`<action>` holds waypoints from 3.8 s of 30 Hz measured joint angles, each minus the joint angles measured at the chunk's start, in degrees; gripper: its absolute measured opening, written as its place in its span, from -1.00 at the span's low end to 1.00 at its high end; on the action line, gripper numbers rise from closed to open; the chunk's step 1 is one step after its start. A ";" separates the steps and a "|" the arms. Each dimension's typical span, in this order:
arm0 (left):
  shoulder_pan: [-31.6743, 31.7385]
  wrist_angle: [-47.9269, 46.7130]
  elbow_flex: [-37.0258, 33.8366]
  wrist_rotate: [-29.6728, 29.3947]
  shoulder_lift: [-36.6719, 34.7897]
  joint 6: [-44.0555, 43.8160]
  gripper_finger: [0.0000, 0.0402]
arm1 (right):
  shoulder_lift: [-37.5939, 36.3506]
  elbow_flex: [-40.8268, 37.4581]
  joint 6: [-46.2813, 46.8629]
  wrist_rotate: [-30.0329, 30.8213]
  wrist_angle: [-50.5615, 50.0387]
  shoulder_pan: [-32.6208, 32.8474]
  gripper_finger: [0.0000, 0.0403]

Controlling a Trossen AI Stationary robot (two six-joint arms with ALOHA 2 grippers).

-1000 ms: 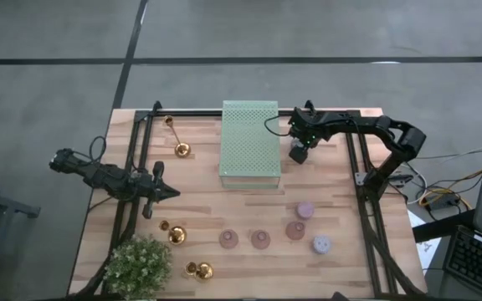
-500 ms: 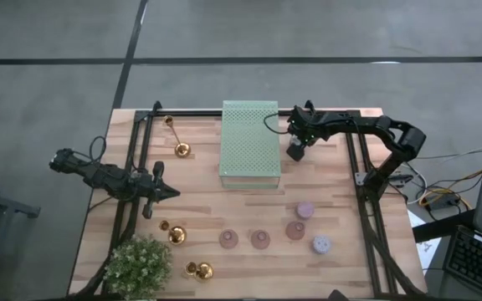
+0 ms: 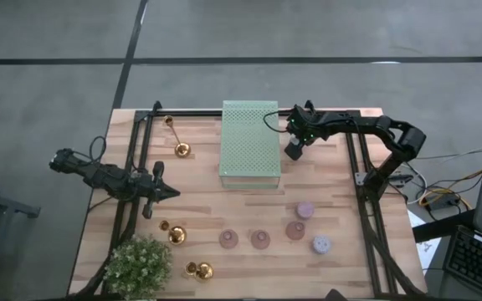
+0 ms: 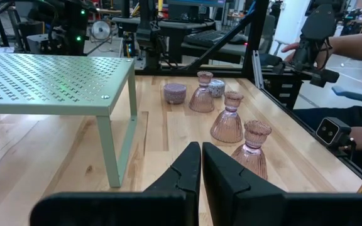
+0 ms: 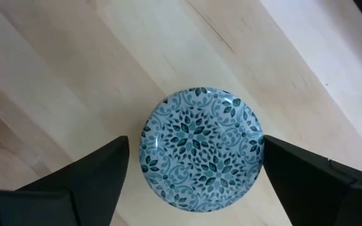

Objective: Pick & Place candle stick holders
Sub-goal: Put the green scented candle on the shelf

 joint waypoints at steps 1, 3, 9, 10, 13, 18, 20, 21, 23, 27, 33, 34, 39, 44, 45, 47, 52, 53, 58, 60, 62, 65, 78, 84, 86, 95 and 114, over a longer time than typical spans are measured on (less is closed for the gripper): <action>0.01 0.01 -0.01 0.00 0.00 0.00 -0.90 | 0.13 0.00 -0.02 0.00 0.00 0.00 0.68; 0.00 0.00 0.00 -0.01 0.00 0.00 -0.90 | 0.73 0.00 -0.02 0.00 -0.04 0.00 0.64; 0.00 0.00 -0.02 0.00 0.02 0.00 -0.90 | 3.29 0.00 -1.14 0.22 0.00 0.00 0.60; 0.02 0.02 0.00 -0.02 0.00 0.00 -0.90 | 3.51 0.00 -1.30 0.28 0.08 0.00 0.59; 0.01 0.00 0.00 -0.02 0.02 0.00 -0.90 | 3.63 0.00 -1.47 0.30 0.23 0.00 0.52; 0.00 0.00 0.00 -0.02 0.02 0.00 -0.90 | 3.32 0.00 -1.66 0.31 0.39 0.00 0.43; 0.00 0.00 0.00 -0.01 0.00 0.00 -0.90 | 3.14 0.00 -1.59 0.31 0.44 0.00 0.42; 0.00 0.00 -0.01 0.00 0.00 0.00 -0.90 | 3.13 0.00 -1.59 0.31 0.43 0.00 0.43; 0.02 0.00 -0.02 0.00 0.02 0.00 -0.90 | 3.13 0.00 -1.57 0.31 0.42 0.00 0.43; 0.01 0.00 0.00 0.00 0.00 0.00 -0.90 | 3.13 0.00 -1.08 -0.17 0.23 0.02 0.40; 0.00 0.00 0.00 0.01 0.00 0.00 -0.90 | 2.95 0.06 -0.94 0.33 1.37 0.02 0.49; 0.01 0.01 0.00 -0.02 0.01 0.00 -0.90 | 2.89 0.33 -0.94 0.35 1.31 0.02 0.52; 0.01 0.00 0.00 -0.01 0.01 0.00 -0.90 | 2.61 1.65 -0.92 0.31 1.22 0.44 0.65; 0.00 0.02 0.00 0.01 0.02 0.00 -0.90 | 2.32 1.88 -0.94 0.31 2.66 0.68 0.76; 0.01 0.01 0.00 -0.01 0.00 0.00 -0.90 | 2.38 1.86 -0.94 0.33 2.98 0.68 0.77; 0.00 0.01 0.00 -0.02 0.01 0.00 -0.90 | 2.43 1.84 -0.93 0.33 3.41 0.68 0.79; 0.00 0.02 0.00 0.01 0.02 0.00 -0.90 | 2.48 1.77 -0.78 0.33 4.38 0.68 0.77; 0.00 0.00 -0.01 0.01 0.01 0.00 -0.90 | 2.48 1.77 -0.79 0.33 4.77 0.68 0.76; 0.00 0.02 -0.02 0.01 0.00 0.00 -0.90 | 2.50 1.77 -0.89 0.33 5.24 0.66 0.66; 0.01 0.00 -0.01 0.00 0.00 0.00 -0.90 | 2.50 1.69 -0.92 0.33 4.61 0.63 0.62; 0.00 0.00 0.00 -0.01 0.00 0.00 -0.90 | 2.52 1.30 -1.07 0.27 4.50 0.63 0.60; 0.01 0.01 -0.01 -0.01 0.02 0.00 -0.90 | 2.52 0.79 -0.70 -0.02 4.31 0.63 0.57; 0.02 0.00 0.00 -0.01 0.02 0.00 -0.90 | 2.52 0.52 -1.57 0.04 5.99 0.63 0.43; 0.01 0.02 -0.01 0.00 0.00 0.00 -0.90 | 2.48 0.52 -1.37 -0.12 5.48 0.63 0.42; 0.00 0.02 0.00 0.00 0.01 0.00 -0.90 | 2.38 0.54 -1.46 -0.13 4.56 0.63 0.42; 0.00 0.00 0.00 -0.01 0.00 0.00 -0.90 | 0.21 0.48 -2.14 -0.13 -0.20 0.63 0.42; 0.00 0.02 0.00 0.01 0.02 0.00 -0.90 | -14.82 4.92 0.88 -0.11 -11.07 0.63 0.43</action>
